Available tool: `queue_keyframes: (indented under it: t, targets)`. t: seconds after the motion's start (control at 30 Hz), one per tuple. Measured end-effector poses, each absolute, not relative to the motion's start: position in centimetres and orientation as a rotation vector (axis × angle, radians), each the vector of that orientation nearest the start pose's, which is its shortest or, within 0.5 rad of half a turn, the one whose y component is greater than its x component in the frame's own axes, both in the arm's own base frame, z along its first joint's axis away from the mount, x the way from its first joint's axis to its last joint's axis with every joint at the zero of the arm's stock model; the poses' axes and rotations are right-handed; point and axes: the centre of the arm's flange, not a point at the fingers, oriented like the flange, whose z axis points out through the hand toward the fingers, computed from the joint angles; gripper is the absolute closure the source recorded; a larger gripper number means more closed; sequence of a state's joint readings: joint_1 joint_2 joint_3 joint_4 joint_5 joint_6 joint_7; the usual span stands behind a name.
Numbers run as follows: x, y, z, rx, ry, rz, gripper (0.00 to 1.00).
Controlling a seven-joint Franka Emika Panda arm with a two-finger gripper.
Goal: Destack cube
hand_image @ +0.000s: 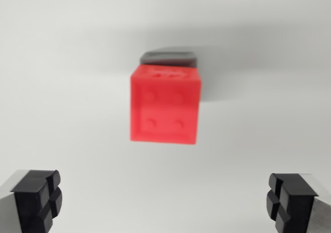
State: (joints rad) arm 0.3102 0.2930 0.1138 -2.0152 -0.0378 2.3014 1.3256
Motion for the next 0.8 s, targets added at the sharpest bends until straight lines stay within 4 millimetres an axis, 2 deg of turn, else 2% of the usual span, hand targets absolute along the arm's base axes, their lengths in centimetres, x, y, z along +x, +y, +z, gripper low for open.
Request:
queue_keyframes:
  t: [0.1, 0.43, 0.8]
  targets:
    - [54.5, 24.8, 29.9, -2.841, 1.336, 0.009, 0.0]
    - [54.6, 24.5, 25.3, -2.84, 1.342, 0.012, 0.0]
    - [54.6, 24.5, 21.3, -2.84, 1.343, 0.011, 0.0]
